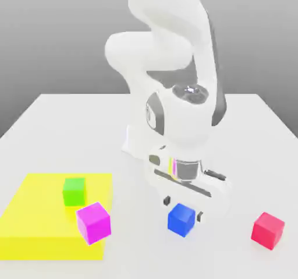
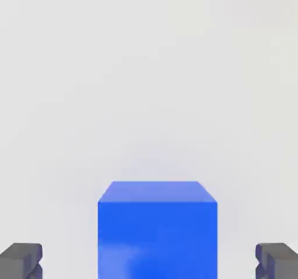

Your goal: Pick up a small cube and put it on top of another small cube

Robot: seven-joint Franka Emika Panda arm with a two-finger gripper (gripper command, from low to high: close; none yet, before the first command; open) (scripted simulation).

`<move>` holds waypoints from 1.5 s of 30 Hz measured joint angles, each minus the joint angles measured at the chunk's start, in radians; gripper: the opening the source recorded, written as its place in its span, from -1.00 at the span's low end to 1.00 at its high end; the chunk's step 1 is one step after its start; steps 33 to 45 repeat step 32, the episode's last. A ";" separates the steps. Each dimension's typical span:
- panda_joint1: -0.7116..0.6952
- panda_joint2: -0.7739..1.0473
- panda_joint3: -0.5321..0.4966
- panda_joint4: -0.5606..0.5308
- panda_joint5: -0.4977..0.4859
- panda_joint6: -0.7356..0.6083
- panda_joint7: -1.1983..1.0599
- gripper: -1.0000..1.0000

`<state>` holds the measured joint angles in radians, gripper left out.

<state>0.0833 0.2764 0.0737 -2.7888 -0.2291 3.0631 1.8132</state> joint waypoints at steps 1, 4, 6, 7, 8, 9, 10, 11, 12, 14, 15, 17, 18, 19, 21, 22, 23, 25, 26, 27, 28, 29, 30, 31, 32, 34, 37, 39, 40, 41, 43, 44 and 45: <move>0.000 0.000 0.000 0.000 0.000 0.000 0.000 -1.00; 0.000 0.000 0.000 0.000 -0.001 0.002 0.001 -1.00; 0.015 0.017 -0.017 0.003 -0.008 0.016 0.006 -1.00; 0.012 0.008 -0.012 0.002 -0.003 0.008 0.003 -1.00; -0.004 -0.014 0.007 -0.003 0.010 -0.010 -0.007 -1.00; -0.024 -0.044 0.032 -0.009 0.032 -0.033 -0.023 -1.00; -0.038 -0.077 0.054 -0.016 0.062 -0.058 -0.046 -1.00; -0.052 -0.111 0.075 -0.024 0.095 -0.086 -0.071 -1.00; -0.059 -0.147 0.091 -0.031 0.129 -0.114 -0.096 -1.00; -0.068 -0.218 0.112 -0.044 0.184 -0.171 -0.139 -1.00; -0.091 -0.240 0.095 -0.028 0.196 -0.209 -0.171 -1.00; -0.140 -0.274 0.072 0.020 0.210 -0.291 -0.246 -1.00; -0.158 -0.288 0.052 0.049 0.213 -0.334 -0.286 -1.00; -0.182 -0.302 0.033 0.078 0.216 -0.377 -0.325 -1.00; -0.244 -0.328 -0.004 0.138 0.222 -0.464 -0.406 -1.00; -0.270 -0.342 -0.020 0.169 0.224 -0.508 -0.447 -1.00; -0.293 -0.355 -0.037 0.199 0.227 -0.551 -0.488 -1.00; -0.326 -0.361 -0.065 0.245 0.231 -0.604 -0.553 -1.00; -0.331 -0.340 -0.069 0.249 0.231 -0.586 -0.565 -1.00; -0.332 -0.312 -0.071 0.247 0.231 -0.556 -0.570 -1.00; -0.322 -0.280 -0.082 0.243 0.231 -0.520 -0.573 -1.00; -0.323 -0.250 -0.081 0.237 0.232 -0.485 -0.576 1.00; -0.323 -0.250 -0.081 0.237 0.232 -0.485 -0.576 1.00; -0.323 -0.250 -0.081 0.237 0.232 -0.485 -0.576 1.00; -0.323 -0.250 -0.081 0.237 0.232 -0.485 -0.576 1.00; -0.323 -0.250 -0.081 0.237 0.232 -0.485 -0.576 1.00; -0.323 -0.250 -0.081 0.237 0.232 -0.485 -0.576 1.00; -0.323 -0.250 -0.081 0.237 0.232 -0.485 -0.576 1.00; -0.323 -0.250 -0.081 0.237 0.232 -0.485 -0.576 1.00; -0.323 -0.250 -0.081 0.237 0.232 -0.485 -0.576 1.00; -0.323 -0.250 -0.081 0.237 0.232 -0.485 -0.576 1.00; -0.323 -0.250 -0.081 0.237 0.232 -0.485 -0.576 1.00; -0.323 -0.250 -0.081 0.237 0.232 -0.485 -0.576 1.00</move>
